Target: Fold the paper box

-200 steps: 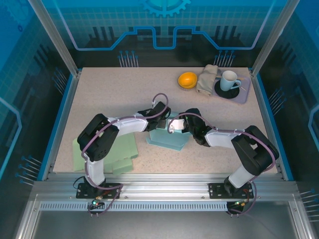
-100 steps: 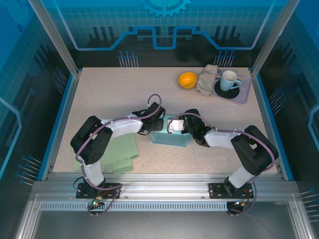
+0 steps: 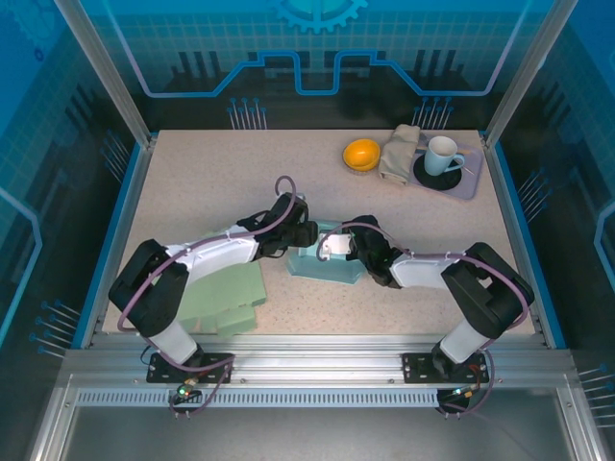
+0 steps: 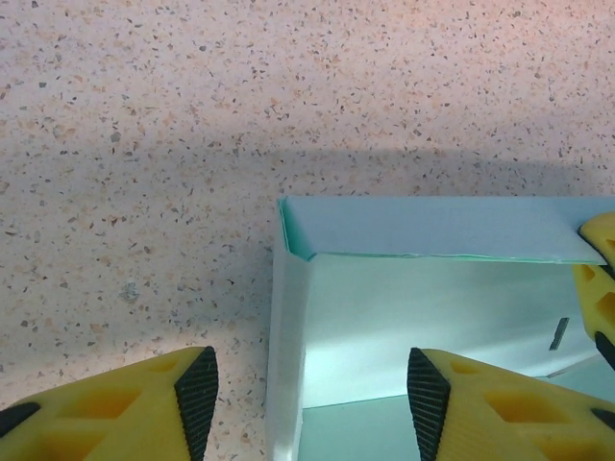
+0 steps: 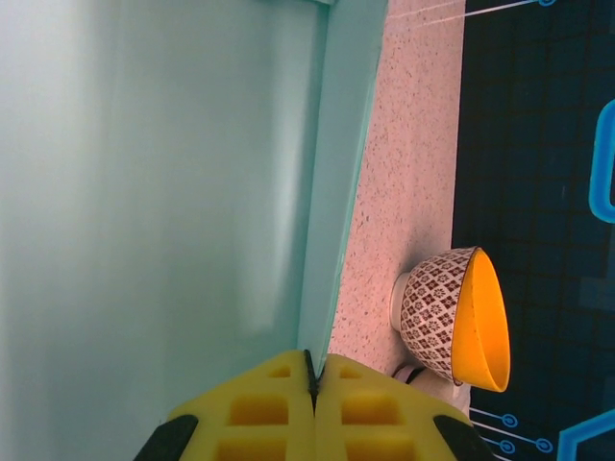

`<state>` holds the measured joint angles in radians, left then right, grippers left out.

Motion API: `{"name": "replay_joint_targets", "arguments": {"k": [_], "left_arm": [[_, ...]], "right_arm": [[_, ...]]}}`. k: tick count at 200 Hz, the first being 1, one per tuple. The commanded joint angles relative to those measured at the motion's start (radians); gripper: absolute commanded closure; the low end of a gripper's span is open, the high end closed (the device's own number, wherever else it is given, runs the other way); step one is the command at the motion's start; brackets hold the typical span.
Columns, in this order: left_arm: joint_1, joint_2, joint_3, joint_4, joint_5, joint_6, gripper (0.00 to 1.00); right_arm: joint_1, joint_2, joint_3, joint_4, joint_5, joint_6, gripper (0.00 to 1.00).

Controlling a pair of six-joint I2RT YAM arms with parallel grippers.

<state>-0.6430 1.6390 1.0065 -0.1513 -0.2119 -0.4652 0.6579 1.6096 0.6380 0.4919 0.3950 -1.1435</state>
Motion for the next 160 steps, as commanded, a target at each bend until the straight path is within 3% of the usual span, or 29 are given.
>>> {"name": "replay_joint_targets", "arguments": {"k": [1, 84, 160], "left_arm": [[0.010, -0.024, -0.045, 0.038, -0.008, 0.026, 0.43], [0.010, 0.017, -0.083, 0.175, -0.074, 0.138, 0.51], [0.008, 0.087, -0.100, 0.241, -0.059, 0.149, 0.70]], "right_arm": [[0.027, -0.006, -0.029, -0.015, 0.031, -0.004, 1.00], [0.050, -0.056, -0.041, -0.035, -0.013, 0.002, 1.00], [0.057, -0.070, -0.042, -0.058, -0.009, -0.010, 1.00]]}}
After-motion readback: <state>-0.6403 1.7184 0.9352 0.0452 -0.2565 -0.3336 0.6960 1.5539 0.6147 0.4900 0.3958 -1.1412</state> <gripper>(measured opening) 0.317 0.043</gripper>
